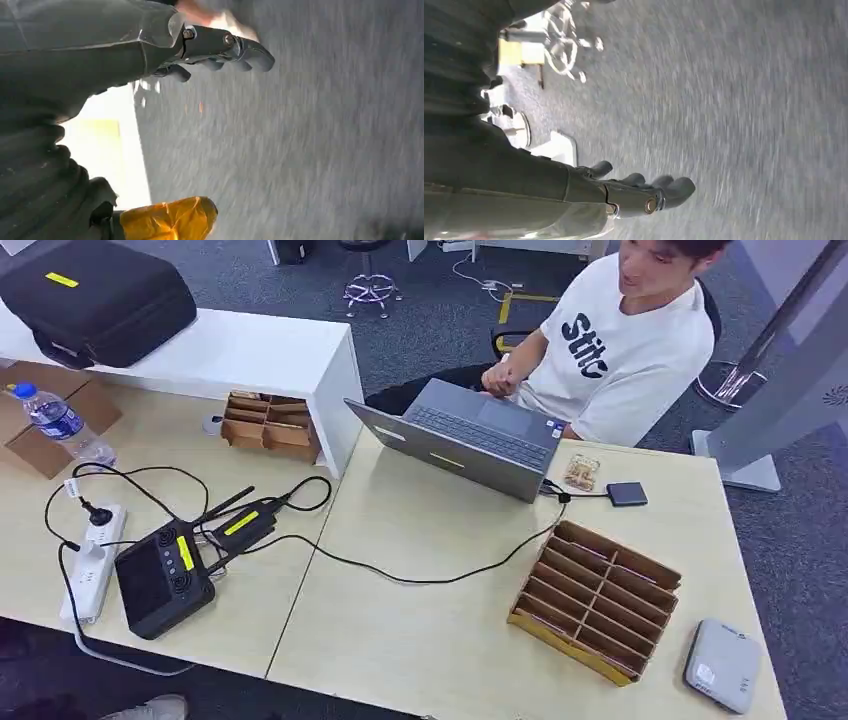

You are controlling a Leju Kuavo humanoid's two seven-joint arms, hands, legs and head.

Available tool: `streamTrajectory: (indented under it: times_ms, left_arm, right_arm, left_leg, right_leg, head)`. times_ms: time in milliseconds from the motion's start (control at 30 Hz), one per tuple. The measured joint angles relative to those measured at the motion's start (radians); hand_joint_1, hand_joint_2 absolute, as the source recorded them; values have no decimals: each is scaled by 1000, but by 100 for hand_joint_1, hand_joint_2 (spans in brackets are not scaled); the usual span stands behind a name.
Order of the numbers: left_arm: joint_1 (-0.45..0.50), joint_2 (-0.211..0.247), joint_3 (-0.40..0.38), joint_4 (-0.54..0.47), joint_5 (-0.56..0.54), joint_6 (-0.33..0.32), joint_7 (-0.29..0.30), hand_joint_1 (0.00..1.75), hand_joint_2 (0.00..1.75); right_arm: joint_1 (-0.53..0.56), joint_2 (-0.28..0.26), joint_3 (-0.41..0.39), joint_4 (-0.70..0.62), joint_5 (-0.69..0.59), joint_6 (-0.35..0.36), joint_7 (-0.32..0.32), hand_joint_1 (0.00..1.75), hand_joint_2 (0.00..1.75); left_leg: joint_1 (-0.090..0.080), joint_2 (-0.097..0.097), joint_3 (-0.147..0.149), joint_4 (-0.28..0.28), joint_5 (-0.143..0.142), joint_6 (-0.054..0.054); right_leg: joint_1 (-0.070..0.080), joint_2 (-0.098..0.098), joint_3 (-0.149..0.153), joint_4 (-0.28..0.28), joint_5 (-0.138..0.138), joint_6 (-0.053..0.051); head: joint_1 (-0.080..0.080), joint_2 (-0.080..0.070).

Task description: Pass the card to the sensor for recognition and then transmit it.

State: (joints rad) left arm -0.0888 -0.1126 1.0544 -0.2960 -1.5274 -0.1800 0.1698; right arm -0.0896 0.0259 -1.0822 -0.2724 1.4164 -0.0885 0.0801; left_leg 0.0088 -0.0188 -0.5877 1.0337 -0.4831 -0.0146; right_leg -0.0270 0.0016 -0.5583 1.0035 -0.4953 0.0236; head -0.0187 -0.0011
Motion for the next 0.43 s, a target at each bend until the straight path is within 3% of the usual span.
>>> streamTrajectory:
  times_ms: [133, 167, 333, 433]
  left_arm:
    - [5, -13, -1, 0, 0, 218, 27, 0, 175]
    - [2, -3, -1, -1, 2, 228, 22, 0, 175]
    - [-2, 23, -1, -1, 0, 52, -26, 0, 175]
    - [1, 11, -1, 2, 0, 43, -31, 0, 175]
  right_arm:
    - [-2, -1, 0, 4, 13, 170, 0, 0, 175]
    - [-2, 0, 0, 6, 10, 194, 4, 0, 175]
    - [3, -2, 0, 9, 24, 49, 42, 0, 175]
    - [1, -20, 0, 5, 25, 45, 45, 0, 175]
  left_leg:
    - [1, 0, 0, 1, 0, 0]
    - [1, 0, 0, 1, 0, 1]
    - [1, 0, 1, -1, 0, 0]
    - [1, 0, 1, -1, 0, 0]
  right_leg:
    - [1, 0, 1, -1, 0, 1]
    - [1, 0, 1, -1, 0, 1]
    - [1, 0, 0, 0, -1, 0]
    - [1, 0, 1, 0, -1, 1]
  head:
    - [1, 0]
    - [0, 0]
    - [-1, 0]
    - [0, 0]
